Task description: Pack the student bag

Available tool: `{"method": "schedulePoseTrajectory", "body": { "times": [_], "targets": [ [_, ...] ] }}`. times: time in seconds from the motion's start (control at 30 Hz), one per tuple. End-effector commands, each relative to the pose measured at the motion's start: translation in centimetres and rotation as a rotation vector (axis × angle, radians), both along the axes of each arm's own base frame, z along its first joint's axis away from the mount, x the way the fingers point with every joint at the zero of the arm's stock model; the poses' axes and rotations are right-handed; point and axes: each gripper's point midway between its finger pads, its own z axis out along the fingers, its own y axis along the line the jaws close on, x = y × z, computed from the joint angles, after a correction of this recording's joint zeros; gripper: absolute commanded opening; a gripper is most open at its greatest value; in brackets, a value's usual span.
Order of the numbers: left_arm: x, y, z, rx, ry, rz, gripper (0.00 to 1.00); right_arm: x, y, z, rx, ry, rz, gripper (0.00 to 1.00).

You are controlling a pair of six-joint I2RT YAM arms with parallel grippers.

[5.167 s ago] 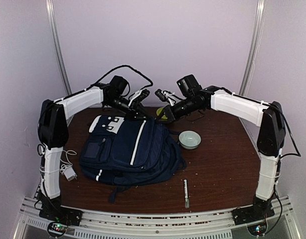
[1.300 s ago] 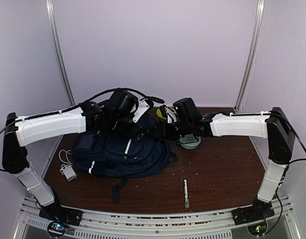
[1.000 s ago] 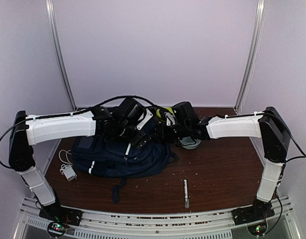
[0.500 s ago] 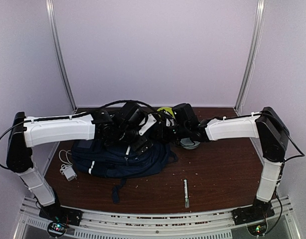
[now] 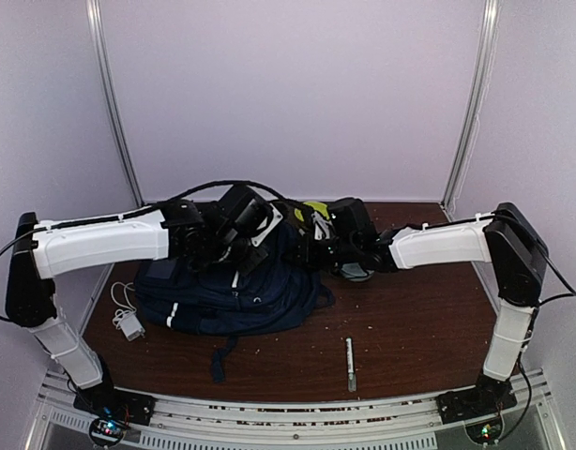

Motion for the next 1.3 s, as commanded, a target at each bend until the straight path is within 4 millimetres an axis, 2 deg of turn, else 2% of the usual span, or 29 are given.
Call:
{"method": "schedulePoseTrajectory", "body": {
  "times": [0.0, 0.1, 0.27, 0.43, 0.5, 0.57, 0.63, 0.73, 0.8, 0.93, 1.03, 1.1, 1.17, 1.27],
  "targets": [
    [1.2, 3.6, 4.5, -0.024, -0.124, 0.107, 0.00, -0.5, -1.5, -0.2, -0.027, -0.001, 0.000, 0.00],
    [1.0, 5.8, 6.5, -0.012, -0.173, 0.147, 0.00, -0.3, -2.5, -1.5, -0.059, 0.011, -0.018, 0.00],
    [0.9, 11.0, 10.3, -0.006, -0.271, 0.251, 0.00, -0.3, -4.1, -2.7, -0.127, 0.000, -0.038, 0.00],
    [0.3, 13.6, 12.3, -0.022, -0.326, 0.297, 0.00, -0.4, -4.7, -2.9, -0.165, -0.011, -0.044, 0.00],
    [0.1, 13.4, 12.2, -0.038, -0.317, 0.284, 0.00, -0.3, -4.7, -2.5, -0.172, -0.022, -0.043, 0.00],
    [0.1, 12.1, 11.5, -0.079, -0.288, 0.237, 0.00, -0.4, -4.6, -1.6, -0.188, -0.043, -0.025, 0.00],
    [0.2, 10.9, 11.0, -0.138, -0.271, 0.210, 0.00, -0.7, -4.5, -0.4, -0.227, -0.070, 0.001, 0.17],
    [0.5, 9.5, 10.7, -0.223, -0.267, 0.184, 0.00, -1.3, -5.7, 2.0, -0.299, -0.143, 0.003, 0.28],
    [1.1, 9.4, 10.3, -0.206, -0.268, 0.197, 0.00, -1.8, -7.2, 3.9, -0.338, -0.194, -0.015, 0.34],
    [2.2, 11.3, 10.0, -0.169, -0.271, 0.251, 0.00, -1.4, -11.1, 5.0, -0.478, -0.251, -0.106, 0.40],
    [2.6, 14.0, 10.0, -0.166, -0.285, 0.296, 0.00, -0.4, -12.8, 4.4, -0.565, -0.250, -0.164, 0.42],
    [2.6, 15.6, 10.4, -0.153, -0.304, 0.330, 0.00, 0.3, -12.6, 3.6, -0.580, -0.227, -0.170, 0.39],
    [2.3, 16.8, 11.0, -0.147, -0.326, 0.349, 0.00, 1.8, -11.7, 3.6, -0.589, -0.229, -0.186, 0.35],
    [1.8, 17.1, 11.1, -0.163, -0.333, 0.343, 0.00, 4.6, -10.6, 2.9, -0.663, -0.236, -0.215, 0.31]
  ]
}}
